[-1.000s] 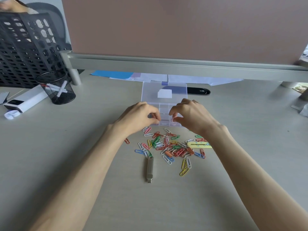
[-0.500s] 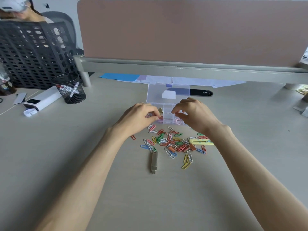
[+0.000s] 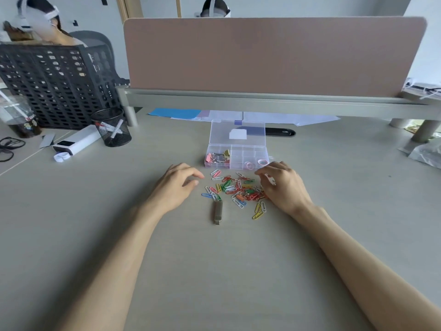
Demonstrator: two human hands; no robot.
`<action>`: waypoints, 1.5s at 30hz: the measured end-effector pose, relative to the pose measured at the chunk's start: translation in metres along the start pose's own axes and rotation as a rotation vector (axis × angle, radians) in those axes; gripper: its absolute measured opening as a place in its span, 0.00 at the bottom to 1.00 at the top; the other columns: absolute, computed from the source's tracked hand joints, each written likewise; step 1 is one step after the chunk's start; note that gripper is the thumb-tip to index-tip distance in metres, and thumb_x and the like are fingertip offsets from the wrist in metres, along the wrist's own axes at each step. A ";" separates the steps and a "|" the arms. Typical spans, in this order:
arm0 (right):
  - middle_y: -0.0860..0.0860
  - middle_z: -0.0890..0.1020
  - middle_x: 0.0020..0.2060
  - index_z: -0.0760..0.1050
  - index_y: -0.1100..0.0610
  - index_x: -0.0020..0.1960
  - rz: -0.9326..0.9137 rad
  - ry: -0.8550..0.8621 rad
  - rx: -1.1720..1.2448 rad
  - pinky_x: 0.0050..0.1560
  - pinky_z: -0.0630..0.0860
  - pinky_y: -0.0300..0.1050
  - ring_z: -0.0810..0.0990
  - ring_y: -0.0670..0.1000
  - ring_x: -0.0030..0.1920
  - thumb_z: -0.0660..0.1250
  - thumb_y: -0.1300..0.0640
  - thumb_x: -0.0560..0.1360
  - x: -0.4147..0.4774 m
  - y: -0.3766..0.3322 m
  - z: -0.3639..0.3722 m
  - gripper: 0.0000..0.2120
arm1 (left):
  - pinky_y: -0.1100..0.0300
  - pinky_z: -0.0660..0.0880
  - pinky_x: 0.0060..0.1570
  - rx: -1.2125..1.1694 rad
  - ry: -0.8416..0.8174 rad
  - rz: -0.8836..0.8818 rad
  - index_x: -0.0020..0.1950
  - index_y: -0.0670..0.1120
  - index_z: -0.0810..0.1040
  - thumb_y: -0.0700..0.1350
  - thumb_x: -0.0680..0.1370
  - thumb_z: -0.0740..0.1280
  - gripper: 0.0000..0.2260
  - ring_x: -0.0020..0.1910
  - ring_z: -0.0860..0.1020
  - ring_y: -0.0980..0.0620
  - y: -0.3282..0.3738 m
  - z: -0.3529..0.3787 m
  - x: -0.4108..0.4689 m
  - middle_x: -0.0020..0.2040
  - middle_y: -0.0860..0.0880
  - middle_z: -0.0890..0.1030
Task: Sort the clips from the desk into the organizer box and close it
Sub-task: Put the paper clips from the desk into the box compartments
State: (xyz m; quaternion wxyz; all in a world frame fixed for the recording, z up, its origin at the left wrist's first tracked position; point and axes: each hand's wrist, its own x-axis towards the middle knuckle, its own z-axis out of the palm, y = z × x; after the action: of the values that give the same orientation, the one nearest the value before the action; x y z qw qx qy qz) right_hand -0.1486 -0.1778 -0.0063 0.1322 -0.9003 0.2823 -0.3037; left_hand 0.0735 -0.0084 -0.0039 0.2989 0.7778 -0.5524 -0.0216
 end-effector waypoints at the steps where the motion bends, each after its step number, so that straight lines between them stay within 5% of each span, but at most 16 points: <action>1: 0.48 0.83 0.49 0.82 0.52 0.50 0.015 0.003 -0.003 0.48 0.76 0.49 0.77 0.54 0.52 0.63 0.61 0.74 -0.005 0.002 -0.001 0.11 | 0.56 0.70 0.51 0.011 0.015 -0.005 0.52 0.51 0.80 0.38 0.77 0.64 0.11 0.49 0.72 0.53 -0.004 0.001 -0.002 0.45 0.57 0.74; 6: 0.51 0.83 0.50 0.82 0.52 0.50 0.161 0.031 0.008 0.54 0.74 0.52 0.75 0.57 0.54 0.63 0.63 0.71 -0.021 0.007 -0.008 0.13 | 0.52 0.73 0.53 0.029 0.036 -0.007 0.49 0.51 0.82 0.36 0.75 0.65 0.11 0.48 0.75 0.50 -0.009 0.002 -0.009 0.43 0.57 0.78; 15: 0.54 0.83 0.46 0.83 0.56 0.48 0.159 0.020 0.154 0.41 0.66 0.28 0.76 0.51 0.40 0.62 0.71 0.69 -0.028 0.005 -0.013 0.16 | 0.53 0.73 0.52 -0.008 0.115 0.068 0.48 0.49 0.82 0.41 0.75 0.68 0.05 0.48 0.75 0.50 0.000 0.016 -0.008 0.42 0.56 0.75; 23: 0.44 0.83 0.44 0.82 0.49 0.48 -0.015 -0.103 0.112 0.51 0.75 0.43 0.76 0.52 0.51 0.65 0.62 0.66 -0.034 -0.003 -0.010 0.15 | 0.56 0.74 0.46 -0.062 -0.003 0.108 0.43 0.53 0.80 0.63 0.71 0.64 0.14 0.46 0.73 0.56 0.055 0.035 -0.012 0.38 0.55 0.77; 28: 0.46 0.81 0.40 0.82 0.48 0.48 -0.044 -0.084 0.135 0.48 0.75 0.44 0.76 0.52 0.46 0.69 0.62 0.69 -0.033 -0.002 -0.010 0.12 | 0.68 0.62 0.40 -0.093 0.049 0.101 0.43 0.44 0.81 0.52 0.70 0.74 0.12 0.43 0.73 0.51 0.074 0.051 -0.008 0.38 0.47 0.77; 32: 0.46 0.82 0.42 0.83 0.49 0.47 -0.069 -0.074 0.148 0.47 0.76 0.46 0.77 0.50 0.44 0.70 0.63 0.69 -0.032 -0.003 -0.012 0.11 | 0.71 0.64 0.42 -0.090 0.064 0.119 0.43 0.44 0.81 0.48 0.71 0.73 0.08 0.44 0.73 0.50 0.070 0.051 -0.006 0.38 0.48 0.77; 37: 0.48 0.82 0.42 0.83 0.52 0.45 -0.043 -0.029 0.199 0.44 0.74 0.38 0.80 0.51 0.40 0.71 0.67 0.69 -0.030 -0.005 -0.014 0.11 | 0.56 0.72 0.48 -0.084 0.066 0.156 0.50 0.46 0.81 0.47 0.75 0.69 0.07 0.49 0.75 0.50 0.055 0.054 0.001 0.44 0.52 0.77; 41: 0.45 0.81 0.39 0.83 0.56 0.46 0.072 0.043 0.346 0.43 0.73 0.27 0.79 0.45 0.39 0.71 0.67 0.70 -0.021 -0.006 -0.013 0.09 | 0.60 0.68 0.52 -0.029 0.089 0.158 0.52 0.43 0.80 0.44 0.77 0.68 0.07 0.52 0.74 0.48 0.048 0.053 0.015 0.48 0.47 0.79; 45: 0.42 0.80 0.36 0.83 0.56 0.46 0.162 0.037 0.448 0.43 0.75 0.30 0.78 0.43 0.36 0.72 0.65 0.69 -0.005 -0.008 -0.004 0.08 | 0.74 0.63 0.46 -0.079 0.075 0.159 0.53 0.44 0.80 0.42 0.76 0.68 0.06 0.44 0.70 0.64 0.040 0.053 0.026 0.49 0.49 0.80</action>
State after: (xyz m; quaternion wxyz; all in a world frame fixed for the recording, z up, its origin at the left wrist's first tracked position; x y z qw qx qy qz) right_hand -0.1514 -0.1688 -0.0026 0.3476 -0.8172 0.2817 -0.3634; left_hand 0.0300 -0.0633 -0.0201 0.3504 0.7194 -0.5996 0.0094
